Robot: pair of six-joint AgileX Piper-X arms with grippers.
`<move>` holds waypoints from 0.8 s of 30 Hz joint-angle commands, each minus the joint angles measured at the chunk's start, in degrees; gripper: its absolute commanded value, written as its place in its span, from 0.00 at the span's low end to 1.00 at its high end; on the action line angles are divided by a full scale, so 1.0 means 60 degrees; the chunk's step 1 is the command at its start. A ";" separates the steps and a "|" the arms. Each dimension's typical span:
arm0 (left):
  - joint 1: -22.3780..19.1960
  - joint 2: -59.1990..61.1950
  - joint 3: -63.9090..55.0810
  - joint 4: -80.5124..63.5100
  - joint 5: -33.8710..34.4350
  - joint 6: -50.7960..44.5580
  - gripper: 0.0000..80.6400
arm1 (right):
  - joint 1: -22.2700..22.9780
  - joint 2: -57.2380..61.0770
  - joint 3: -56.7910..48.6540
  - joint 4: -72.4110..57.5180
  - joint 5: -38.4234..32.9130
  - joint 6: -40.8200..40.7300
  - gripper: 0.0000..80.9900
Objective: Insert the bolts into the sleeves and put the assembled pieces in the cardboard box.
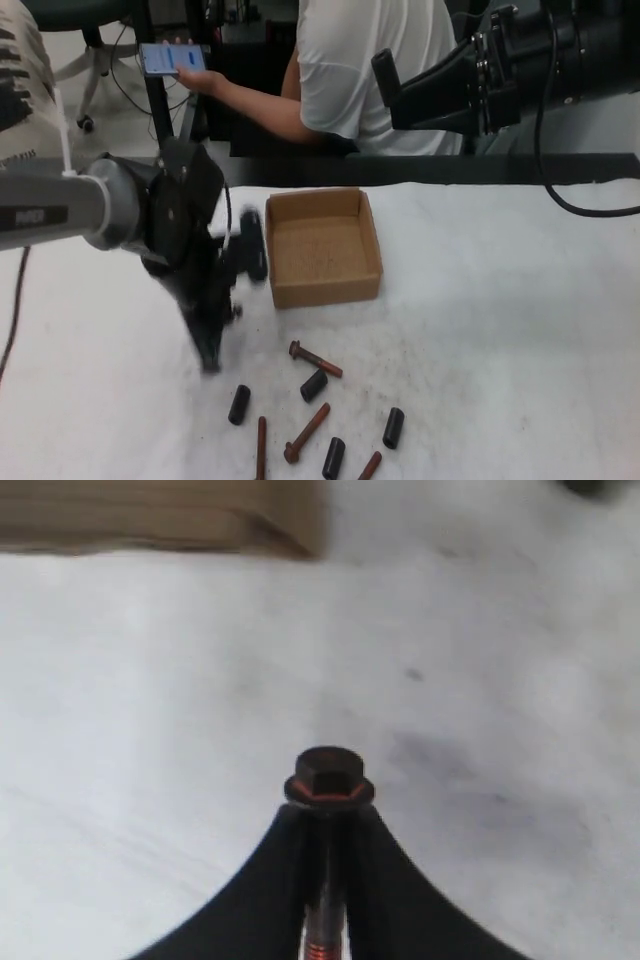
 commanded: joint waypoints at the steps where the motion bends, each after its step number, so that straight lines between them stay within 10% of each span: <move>1: -0.0001 -0.1322 -0.0252 -0.1202 0.0679 -0.2959 0.00 | -0.0032 -0.0098 -0.0066 -0.0115 -0.0111 0.0143 0.01; 24: 0.0028 -0.3929 -0.0168 -0.3312 0.5327 -1.0241 0.00 | -0.0008 -0.0126 -0.0058 -0.0816 -0.0945 0.1582 0.01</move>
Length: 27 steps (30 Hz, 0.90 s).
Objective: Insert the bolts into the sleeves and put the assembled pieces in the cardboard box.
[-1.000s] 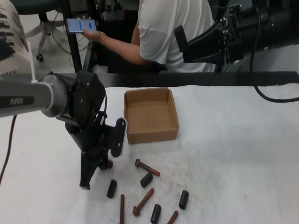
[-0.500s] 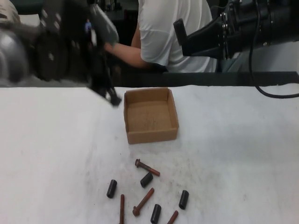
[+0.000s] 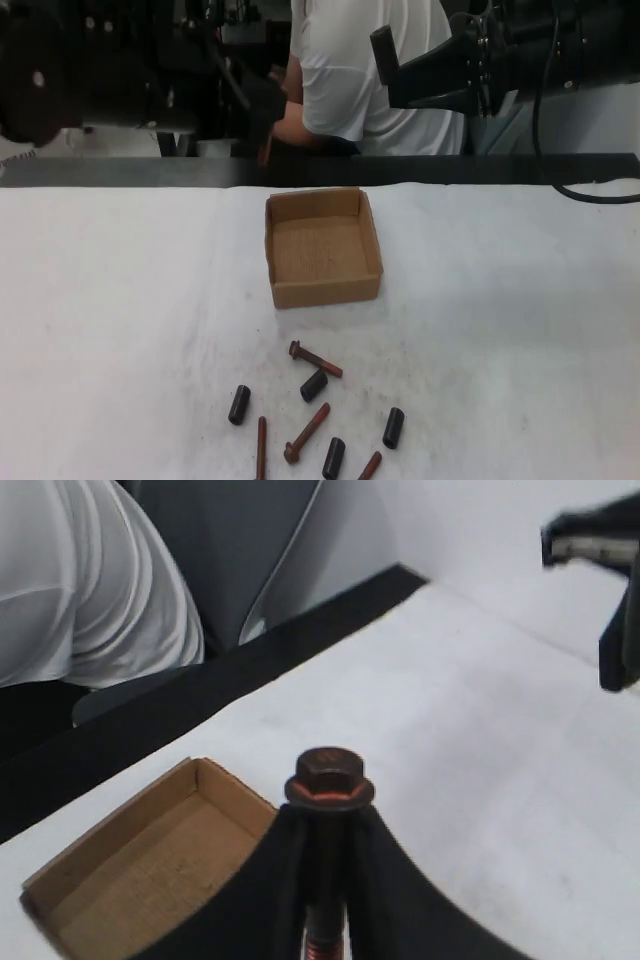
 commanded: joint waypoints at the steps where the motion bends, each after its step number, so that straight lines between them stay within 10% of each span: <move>1: -0.0006 0.0018 0.0024 -0.0607 0.0213 -0.0997 0.00 | -0.0008 -0.0126 -0.0009 -0.0034 -0.0478 0.0007 0.01; 15: 0.0536 0.0035 0.1621 -0.4530 0.0825 -0.3965 0.00 | 0.0137 -0.0126 0.2454 -0.0703 -0.1013 -0.0912 0.01; 27: 0.0518 -0.0099 0.1621 -0.5923 0.2096 -0.5527 0.00 | 0.1080 -0.0126 0.4562 -0.8628 0.0285 0.4016 0.01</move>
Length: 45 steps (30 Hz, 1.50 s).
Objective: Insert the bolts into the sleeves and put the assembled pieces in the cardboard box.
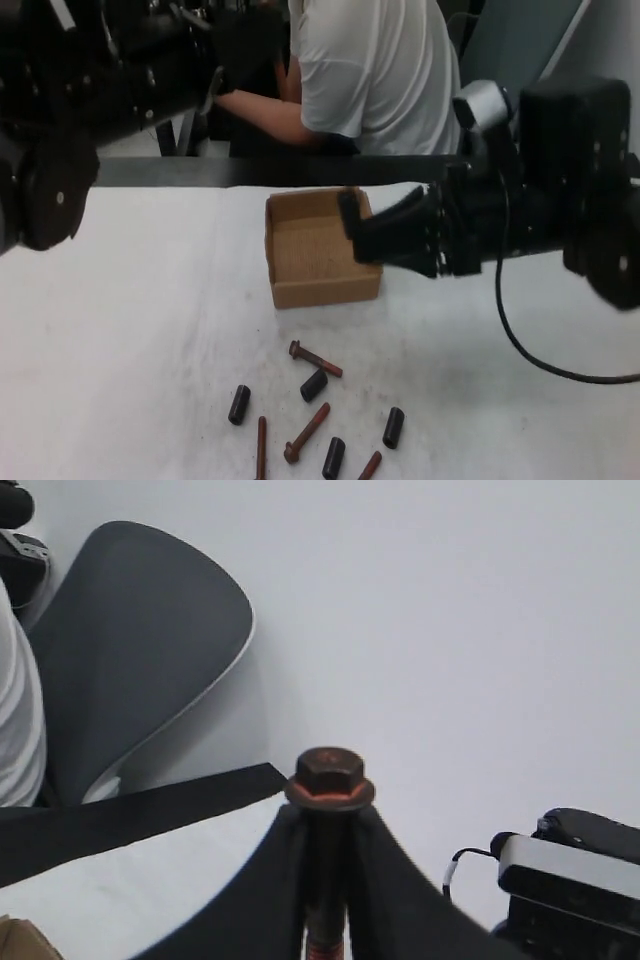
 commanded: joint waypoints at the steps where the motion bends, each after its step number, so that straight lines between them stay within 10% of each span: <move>1: 0.0005 -0.0251 -0.0050 -0.0253 0.0441 -0.0190 0.00 | 0.0018 -0.0102 0.0300 -0.2827 0.0628 0.1824 0.01; 45: -0.0197 -0.1032 0.1817 -0.2544 -0.0035 -0.0558 0.00 | 0.1239 0.0372 0.0400 -0.3487 0.1764 0.3047 0.01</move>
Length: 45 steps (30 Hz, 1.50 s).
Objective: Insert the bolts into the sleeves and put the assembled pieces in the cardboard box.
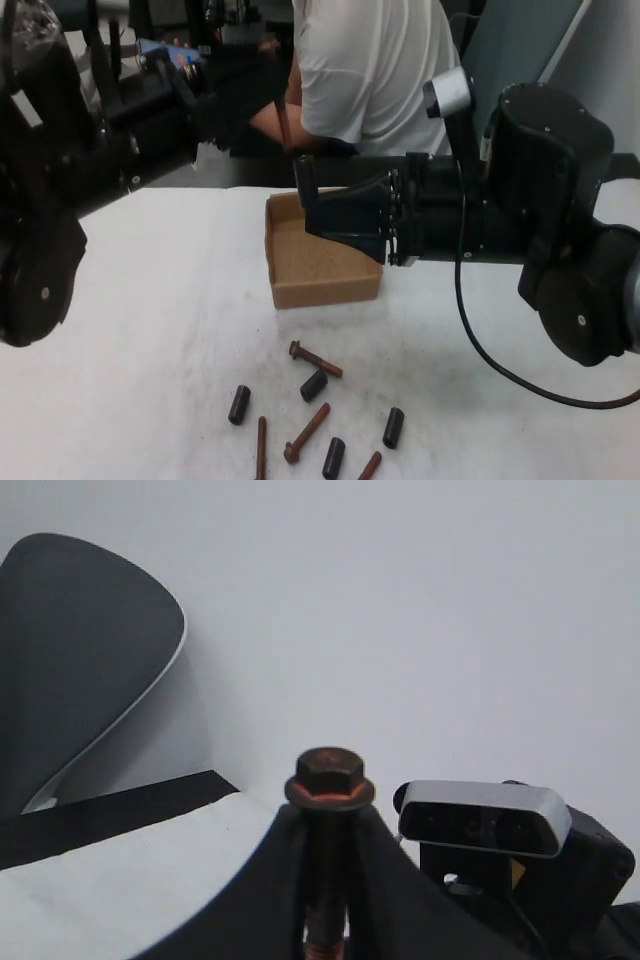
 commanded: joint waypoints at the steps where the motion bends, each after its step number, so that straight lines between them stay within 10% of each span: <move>1: -0.0038 -0.0134 -0.0036 -0.0308 -0.0127 -0.0160 0.00 | 0.0015 -0.0056 -0.0049 0.0468 -0.0063 -0.0410 0.01; 45: -0.0162 -0.0134 -0.0036 0.0488 0.0817 0.0042 0.00 | -0.0003 -0.0056 -0.0067 -0.0169 0.0297 -0.0130 0.01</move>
